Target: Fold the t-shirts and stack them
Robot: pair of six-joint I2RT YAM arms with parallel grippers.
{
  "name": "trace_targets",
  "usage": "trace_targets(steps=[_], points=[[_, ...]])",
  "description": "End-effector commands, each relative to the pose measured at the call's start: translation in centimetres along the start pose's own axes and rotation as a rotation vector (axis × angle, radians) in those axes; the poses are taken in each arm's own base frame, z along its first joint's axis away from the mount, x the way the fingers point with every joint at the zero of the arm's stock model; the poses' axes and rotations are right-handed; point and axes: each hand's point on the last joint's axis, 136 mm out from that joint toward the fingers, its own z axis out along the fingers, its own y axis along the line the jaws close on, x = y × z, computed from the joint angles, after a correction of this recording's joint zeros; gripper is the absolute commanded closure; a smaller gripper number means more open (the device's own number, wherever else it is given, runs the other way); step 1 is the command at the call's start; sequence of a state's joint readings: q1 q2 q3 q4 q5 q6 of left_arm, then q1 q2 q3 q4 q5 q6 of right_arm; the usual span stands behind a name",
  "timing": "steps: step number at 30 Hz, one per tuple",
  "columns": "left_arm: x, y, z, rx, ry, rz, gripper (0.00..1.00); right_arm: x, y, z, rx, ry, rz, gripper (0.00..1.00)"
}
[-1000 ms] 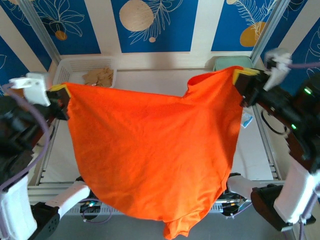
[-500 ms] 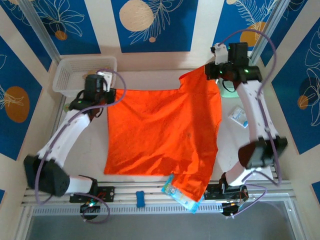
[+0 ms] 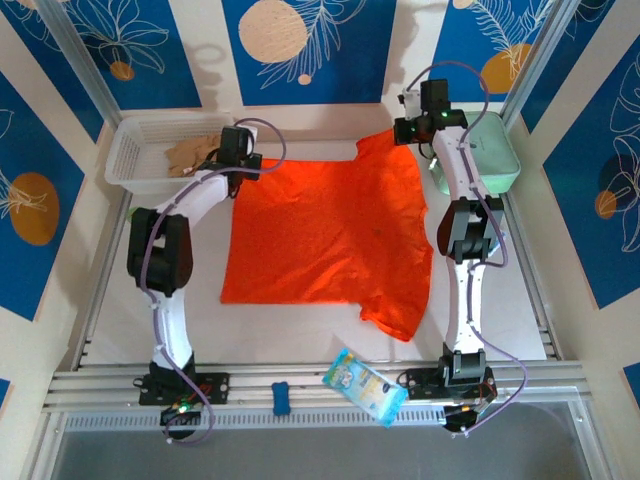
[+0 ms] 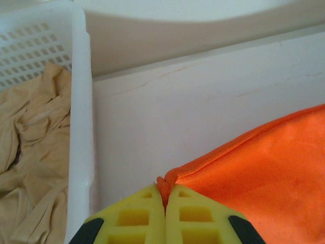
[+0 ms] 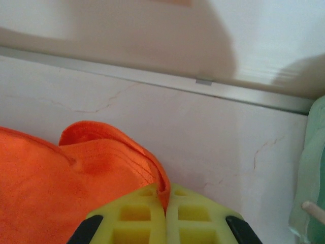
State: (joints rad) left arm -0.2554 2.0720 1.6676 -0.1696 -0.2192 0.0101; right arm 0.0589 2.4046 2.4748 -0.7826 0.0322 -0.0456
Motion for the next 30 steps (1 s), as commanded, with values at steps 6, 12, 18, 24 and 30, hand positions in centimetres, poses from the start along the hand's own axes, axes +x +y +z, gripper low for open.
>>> trace_targets(steps=[6, 12, 18, 24, 30], points=[[-0.5, 1.5, 2.3, -0.033, -0.019, -0.031, 1.00, -0.8, -0.4, -1.4, -0.001, -0.024, 0.024, 1.00], [-0.2, 2.1, 1.7, -0.054, -0.030, -0.005, 1.00, 0.5, 0.0, -2.5, -0.035, -0.026, 0.052, 1.00], [0.2, 2.3, 1.6, -0.073, -0.045, 0.039, 1.00, 2.3, 0.4, -3.6, -0.080, -0.028, 0.111, 1.00], [0.0, 2.6, 1.5, -0.099, -0.135, 0.071, 1.00, 3.9, 0.7, -4.4, -0.112, -0.031, 0.150, 1.00], [-0.3, 2.8, 1.0, -0.117, -0.198, 0.122, 1.00, 5.2, 0.9, -5.3, -0.150, -0.033, 0.186, 1.00]])
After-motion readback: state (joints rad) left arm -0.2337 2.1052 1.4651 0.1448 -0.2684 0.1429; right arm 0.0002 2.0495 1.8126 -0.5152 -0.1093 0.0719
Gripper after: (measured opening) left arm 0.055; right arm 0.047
